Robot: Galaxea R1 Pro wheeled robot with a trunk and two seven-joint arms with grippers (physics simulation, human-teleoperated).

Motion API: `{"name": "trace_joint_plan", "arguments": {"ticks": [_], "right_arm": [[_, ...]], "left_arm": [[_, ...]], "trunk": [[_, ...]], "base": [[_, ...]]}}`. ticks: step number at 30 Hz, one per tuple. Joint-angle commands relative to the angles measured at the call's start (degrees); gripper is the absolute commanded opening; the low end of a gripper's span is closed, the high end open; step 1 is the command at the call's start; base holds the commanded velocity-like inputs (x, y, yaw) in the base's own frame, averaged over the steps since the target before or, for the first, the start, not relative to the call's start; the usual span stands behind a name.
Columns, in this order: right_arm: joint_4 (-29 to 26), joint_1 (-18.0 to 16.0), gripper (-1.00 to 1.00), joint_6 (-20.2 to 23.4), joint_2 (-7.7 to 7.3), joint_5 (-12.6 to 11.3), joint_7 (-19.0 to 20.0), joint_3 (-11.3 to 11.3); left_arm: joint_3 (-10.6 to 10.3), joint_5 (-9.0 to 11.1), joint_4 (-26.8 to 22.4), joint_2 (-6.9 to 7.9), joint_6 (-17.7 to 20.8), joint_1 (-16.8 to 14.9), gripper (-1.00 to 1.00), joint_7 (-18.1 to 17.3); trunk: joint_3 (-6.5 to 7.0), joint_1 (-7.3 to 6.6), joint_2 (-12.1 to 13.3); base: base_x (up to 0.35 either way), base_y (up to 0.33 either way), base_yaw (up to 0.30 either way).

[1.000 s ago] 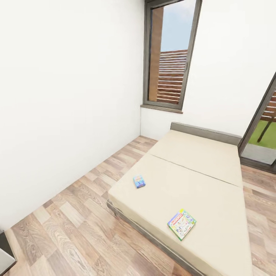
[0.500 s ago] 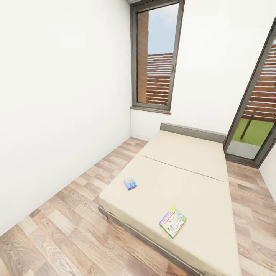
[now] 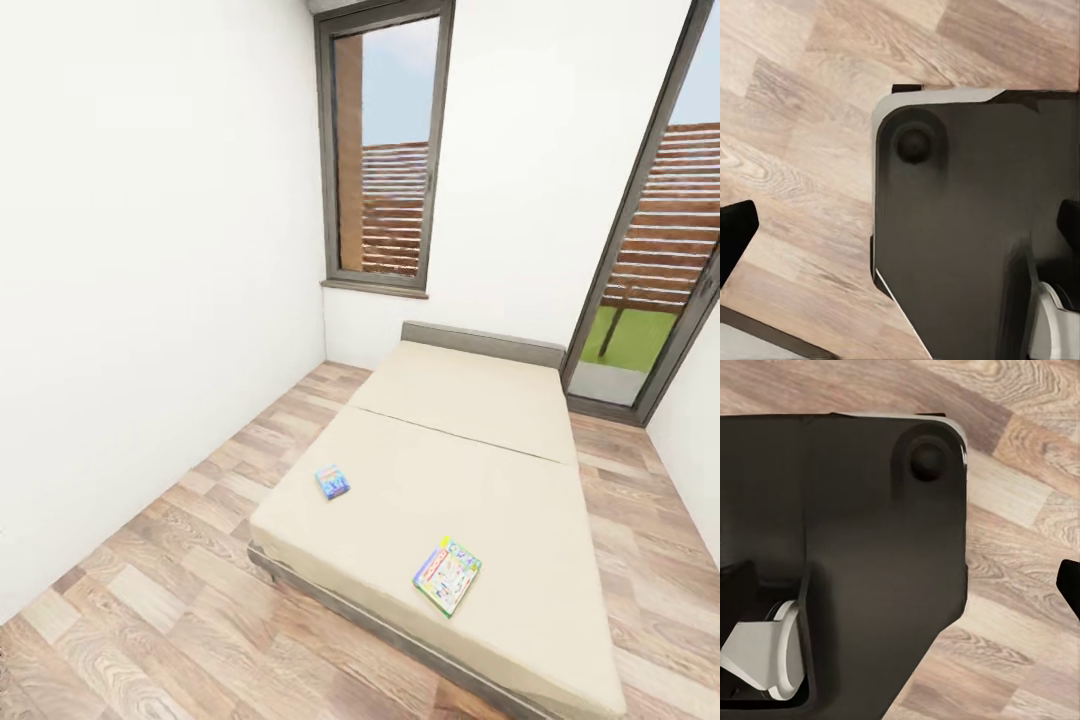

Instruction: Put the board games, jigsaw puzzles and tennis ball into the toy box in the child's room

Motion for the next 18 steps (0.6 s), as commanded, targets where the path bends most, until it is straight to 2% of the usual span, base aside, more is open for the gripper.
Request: {"name": "trace_joint_plan", "arguments": {"ticks": [1, 3, 9, 11, 14, 15, 17, 18], "right_arm": [[0.0, 0.0, 1.0, -0.2, 0.0, -0.1, 0.0, 0.0], [0.0, -0.2, 1.0, 0.0, -0.01, -0.1, 0.0, 0.0], [0.0, -0.5, 1.0, 0.3, -0.07, -0.1, -0.2, 0.0], [0.0, -0.8, 1.0, 0.2, -0.15, 0.0, -0.2, 0.0], [0.0, -1.2, 1.0, 0.1, -0.17, -0.1, -0.1, 0.0], [-0.5, -2.9, 1.0, 0.5, -0.1, -0.1, 0.0, 0.0], [-0.7, -3.9, 1.0, 0.9, -0.09, -0.1, 0.0, 0.0], [-0.8, -5.0, 1.0, 1.7, -0.1, -0.1, 0.0, 0.0]], "left_arm": [[0.0, 0.0, -1.4, 0.01, 0.1, 0.0, 1.0, 0.2], [0.0, 0.1, -4.0, 0.04, 1.3, 0.0, 1.0, 0.2], [0.0, 0.1, -12.8, 0.1, 10.5, 0.0, 1.0, 0.2], [0.0, 0.1, -17.2, 0.01, 14.0, 0.0, 1.0, 0.2], [0.0, 0.1, -20.6, 0.07, 17.0, 0.0, 1.0, 0.2], [0.0, 0.1, -28.0, 0.13, 23.3, 0.0, 1.0, -0.4], [0.1, 0.1, -30.7, 0.14, 25.5, 0.0, 1.0, -1.3], [0.1, 0.1, -33.4, 0.12, 27.7, 0.0, 1.0, -2.5]], "trunk": [[-0.09, 0.02, -0.1], [-0.08, 0.02, -0.1], [-0.08, 0.02, -0.1], [-0.08, 0.02, -0.1], [-0.08, 0.02, -0.1], [-0.08, 0.02, -0.1], [-0.08, 0.02, -0.1], [-0.08, 0.02, -0.1]], "base": [[0.039, 0.178, -0.012], [0.032, 0.125, -0.008], [0.008, 0.033, -0.002], [0.002, 0.007, 0.0], [0.001, 0.003, 0.0], [0.0, 0.0, 0.0], [0.0, 0.0, 0.0], [0.0, 0.0, 0.0]]}}
